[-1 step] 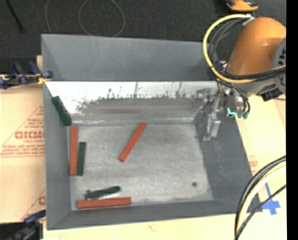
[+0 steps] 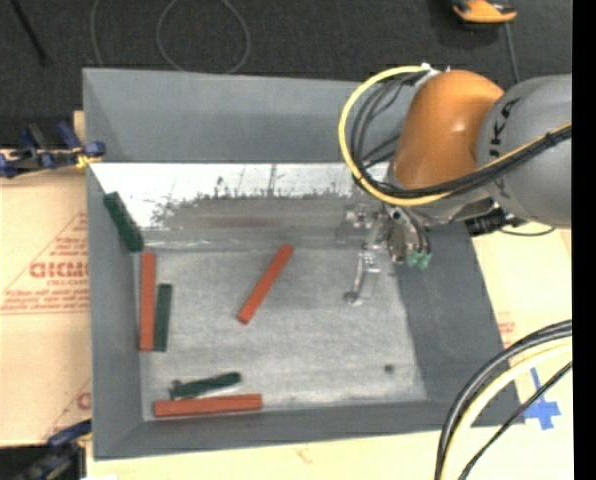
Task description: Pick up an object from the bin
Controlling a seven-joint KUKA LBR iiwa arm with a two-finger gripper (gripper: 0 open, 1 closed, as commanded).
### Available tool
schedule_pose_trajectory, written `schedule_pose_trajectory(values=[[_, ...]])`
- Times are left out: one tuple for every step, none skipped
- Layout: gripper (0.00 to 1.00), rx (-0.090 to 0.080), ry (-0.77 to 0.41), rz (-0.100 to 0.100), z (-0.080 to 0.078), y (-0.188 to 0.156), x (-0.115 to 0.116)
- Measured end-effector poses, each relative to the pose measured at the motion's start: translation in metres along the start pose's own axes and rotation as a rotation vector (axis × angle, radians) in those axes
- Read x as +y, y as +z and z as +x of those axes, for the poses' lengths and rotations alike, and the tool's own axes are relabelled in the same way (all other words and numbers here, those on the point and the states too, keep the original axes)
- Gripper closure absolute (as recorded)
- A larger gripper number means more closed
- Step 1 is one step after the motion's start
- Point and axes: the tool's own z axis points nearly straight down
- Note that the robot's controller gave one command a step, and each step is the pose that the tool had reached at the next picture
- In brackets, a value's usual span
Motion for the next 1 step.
schedule_pose_trajectory(values=[[0.00,-0.006,-0.078,0.002,-0.0281,0.0982,0.0727]])
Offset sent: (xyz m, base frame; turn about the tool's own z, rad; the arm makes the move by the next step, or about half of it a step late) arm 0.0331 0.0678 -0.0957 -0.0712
